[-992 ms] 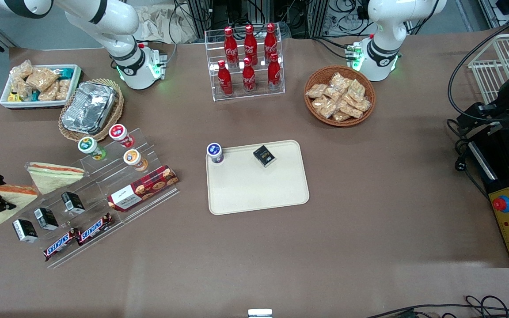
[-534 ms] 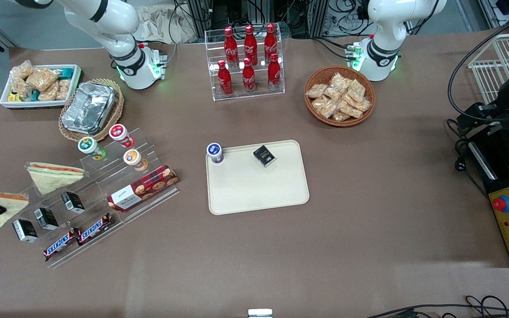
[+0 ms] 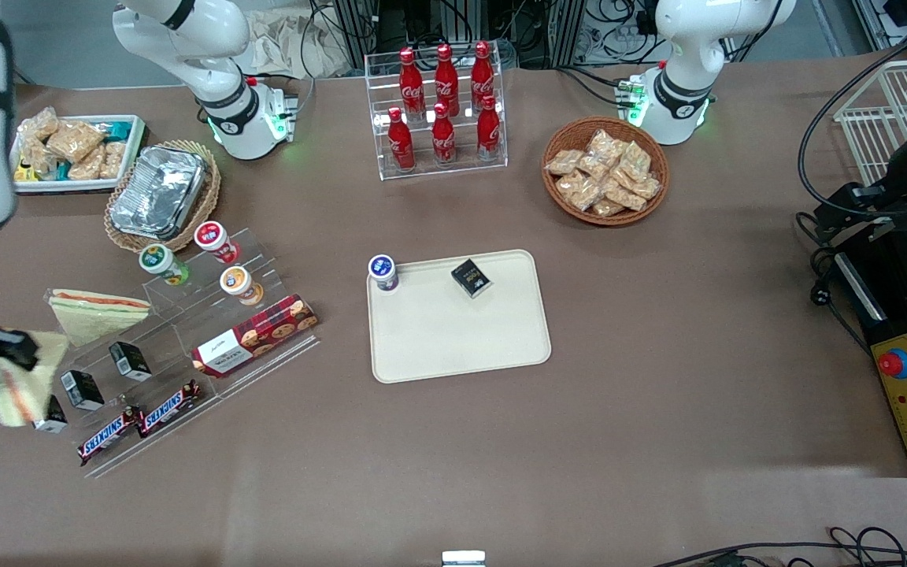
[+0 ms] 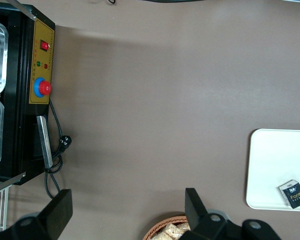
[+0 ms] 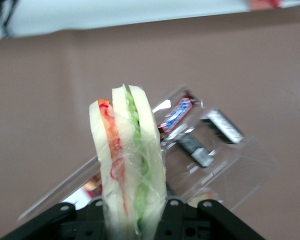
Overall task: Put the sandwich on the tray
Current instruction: 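Lift the sandwich and carry it toward the cream tray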
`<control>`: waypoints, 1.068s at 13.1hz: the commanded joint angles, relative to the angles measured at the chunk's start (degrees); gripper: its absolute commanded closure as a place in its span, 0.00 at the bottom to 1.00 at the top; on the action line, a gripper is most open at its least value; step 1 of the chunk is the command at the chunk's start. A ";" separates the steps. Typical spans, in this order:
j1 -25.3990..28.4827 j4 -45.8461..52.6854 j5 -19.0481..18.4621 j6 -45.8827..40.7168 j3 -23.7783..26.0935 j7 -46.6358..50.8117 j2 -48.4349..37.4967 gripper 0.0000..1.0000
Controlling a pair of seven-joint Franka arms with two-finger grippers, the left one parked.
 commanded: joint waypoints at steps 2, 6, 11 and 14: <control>9.21 0.42 -1.61 -3.49 1.03 -1.80 -1.38 0.83; 21.26 -1.07 -1.43 -4.10 2.35 -3.21 -1.82 0.84; 37.42 -1.08 -1.52 2.99 2.53 -3.57 7.03 0.84; 47.10 -0.90 -3.27 11.43 2.35 -3.83 13.80 0.84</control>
